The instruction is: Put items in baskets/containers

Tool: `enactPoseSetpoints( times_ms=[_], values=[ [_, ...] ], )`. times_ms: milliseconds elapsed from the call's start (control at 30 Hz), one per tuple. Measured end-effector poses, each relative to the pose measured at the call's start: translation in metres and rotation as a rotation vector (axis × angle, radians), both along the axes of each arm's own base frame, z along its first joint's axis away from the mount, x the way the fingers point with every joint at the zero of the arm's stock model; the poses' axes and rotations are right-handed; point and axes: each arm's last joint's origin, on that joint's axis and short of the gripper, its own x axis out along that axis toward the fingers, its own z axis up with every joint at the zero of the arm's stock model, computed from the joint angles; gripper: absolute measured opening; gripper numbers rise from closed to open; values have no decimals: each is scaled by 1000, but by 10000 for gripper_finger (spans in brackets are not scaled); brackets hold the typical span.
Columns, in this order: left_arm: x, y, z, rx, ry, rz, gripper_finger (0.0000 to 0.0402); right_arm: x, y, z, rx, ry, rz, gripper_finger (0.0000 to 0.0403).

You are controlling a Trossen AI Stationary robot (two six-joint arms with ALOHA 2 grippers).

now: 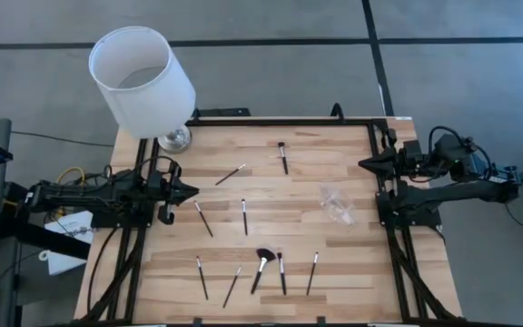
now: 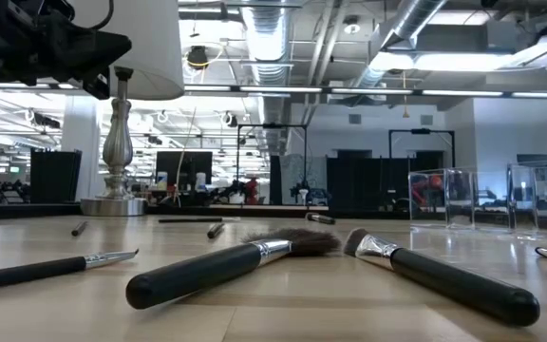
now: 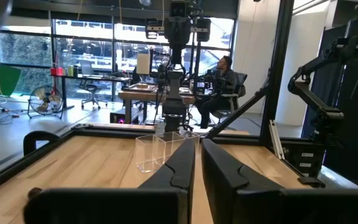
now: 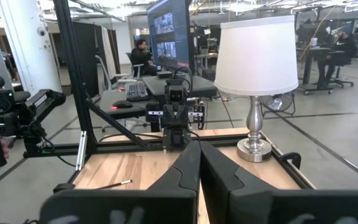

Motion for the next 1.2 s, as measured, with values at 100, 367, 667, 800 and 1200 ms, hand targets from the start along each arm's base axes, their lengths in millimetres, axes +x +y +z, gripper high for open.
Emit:
enactPoseSetpoints(
  times_ms=[100, 367, 667, 800, 1200],
  values=[
    [0, 0, 0, 0, 0, 0, 26, 0, 0, 0, 0, 0, 0, 0],
    [0, 0, 0, -112, 5, -20, 26, 0, 0, 0, 0, 0, 0, 0],
    [0, 0, 2, -148, -10, -27, 26, 0, 0, 0, 0, 0, -1, 0],
    [0, 0, 3, -147, -21, -27, 26, 0, 0, 0, 0, 0, 0, 0],
    [4, 10, 0, -56, -5, 252, 63, 0, 0, 0, 0, 0, -1, 0]
  ],
)
